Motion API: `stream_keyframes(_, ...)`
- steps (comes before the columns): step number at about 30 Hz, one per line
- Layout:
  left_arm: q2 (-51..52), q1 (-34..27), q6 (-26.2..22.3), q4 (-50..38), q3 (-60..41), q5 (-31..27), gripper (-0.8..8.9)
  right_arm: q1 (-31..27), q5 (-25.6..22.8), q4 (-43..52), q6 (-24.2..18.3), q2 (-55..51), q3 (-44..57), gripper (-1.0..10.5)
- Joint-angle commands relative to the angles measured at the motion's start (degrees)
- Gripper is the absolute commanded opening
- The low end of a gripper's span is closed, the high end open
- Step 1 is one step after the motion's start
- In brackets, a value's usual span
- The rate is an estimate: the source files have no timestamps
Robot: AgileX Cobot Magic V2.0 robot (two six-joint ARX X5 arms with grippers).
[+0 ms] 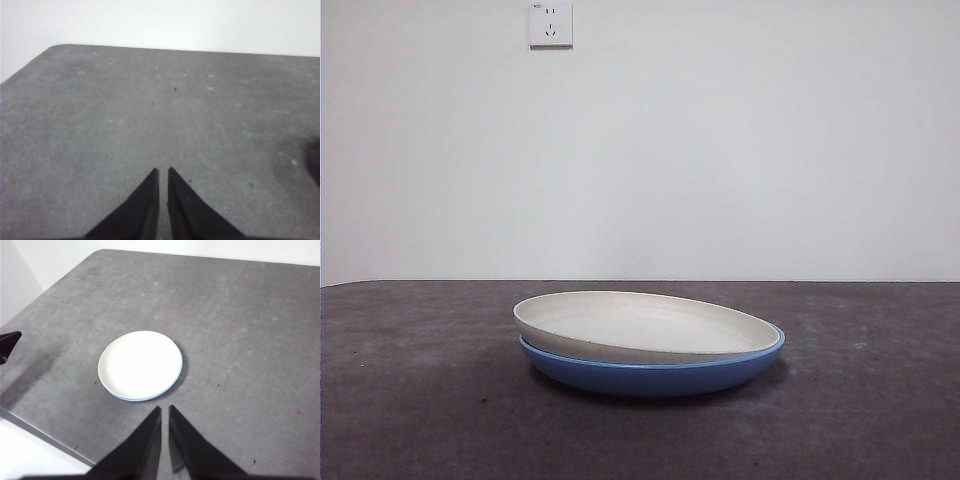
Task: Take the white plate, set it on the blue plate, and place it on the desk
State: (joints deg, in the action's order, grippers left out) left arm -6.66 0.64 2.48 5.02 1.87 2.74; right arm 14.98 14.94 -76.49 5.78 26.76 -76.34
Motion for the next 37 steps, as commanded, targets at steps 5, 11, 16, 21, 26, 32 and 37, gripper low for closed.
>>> stream_keyframes(5, 0.17, -0.04, 0.37, 2.54, -1.22, -1.92, 0.29, 0.26, 0.02, -2.32, -0.44, 0.24, -1.03, 0.2)
stream_keyframes(11, 0.59, -0.04, 0.63, 2.91, -1.22, -1.70, 0.29, 0.26, 0.02, -2.34, -0.44, 0.24, -1.03, 0.2)
stream_keyframes(16, 2.05, -0.04, 0.63, 2.89, -1.22, -1.70, 0.29, 0.26, 0.02, -2.32, -0.44, 0.24, -1.03, 0.2)
stream_keyframes(21, 2.34, -0.04, 0.63, 2.82, -1.22, -1.70, 0.29, 0.26, 0.02, -2.32, -0.44, 0.24, -1.03, 0.2)
stream_keyframes(26, 2.34, -0.04, 0.63, 2.82, -1.22, -1.70, 0.29, 0.26, 0.02, -2.32, -0.44, 0.24, -1.03, 0.2)
stream_keyframes(32, 2.34, -0.04, 0.63, 2.82, -1.22, -1.70, 0.29, 0.26, 0.02, -2.34, -0.44, 0.24, -1.03, 0.2)
stream_keyframes(37, 2.34, -0.04, 0.63, 2.82, -1.22, -1.68, 0.29, -1.14, -0.48, -1.81, -4.94, -0.04, -0.72, 0.2)
